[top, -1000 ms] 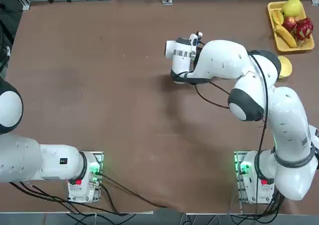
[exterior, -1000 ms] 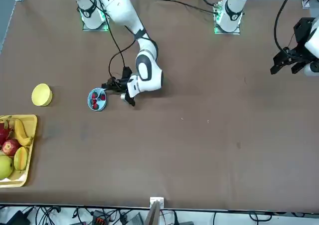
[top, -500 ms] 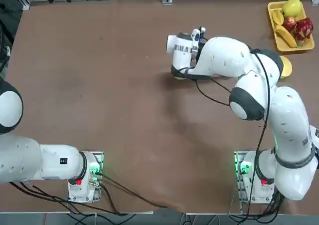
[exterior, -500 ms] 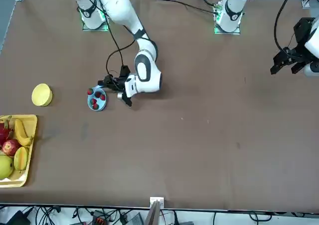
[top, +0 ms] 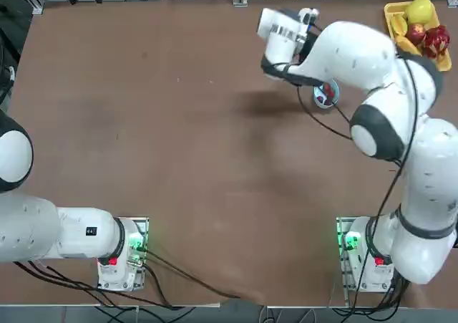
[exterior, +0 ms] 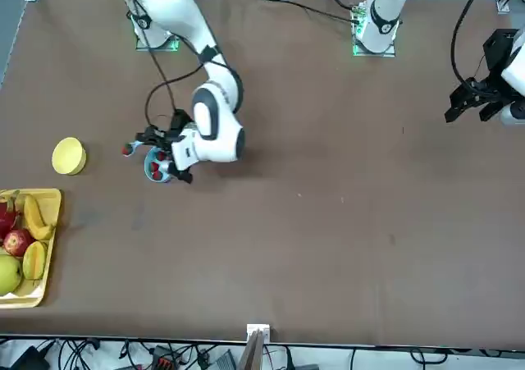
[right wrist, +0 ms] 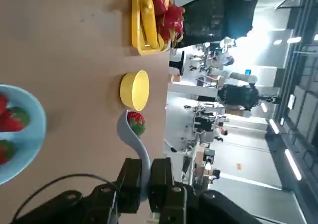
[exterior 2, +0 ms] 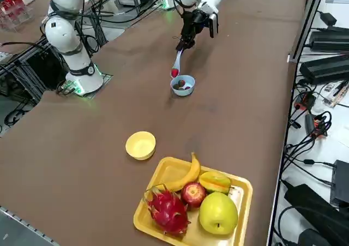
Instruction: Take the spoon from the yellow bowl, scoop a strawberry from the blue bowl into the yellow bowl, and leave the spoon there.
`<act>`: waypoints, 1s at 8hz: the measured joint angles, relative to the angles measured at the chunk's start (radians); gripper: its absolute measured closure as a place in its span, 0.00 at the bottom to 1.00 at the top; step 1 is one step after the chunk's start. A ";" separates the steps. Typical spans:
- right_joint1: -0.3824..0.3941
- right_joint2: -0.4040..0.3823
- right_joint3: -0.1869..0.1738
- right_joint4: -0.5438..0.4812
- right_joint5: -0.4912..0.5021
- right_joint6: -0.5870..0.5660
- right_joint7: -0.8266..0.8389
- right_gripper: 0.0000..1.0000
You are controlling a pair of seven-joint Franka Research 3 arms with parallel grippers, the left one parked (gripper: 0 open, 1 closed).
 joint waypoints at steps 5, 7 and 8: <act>-0.159 -0.111 -0.005 -0.218 -0.105 0.087 0.000 0.89; -0.251 -0.171 -0.007 -0.335 -0.167 0.205 0.000 0.89; -0.299 -0.199 -0.007 -0.389 -0.182 0.267 -0.001 0.89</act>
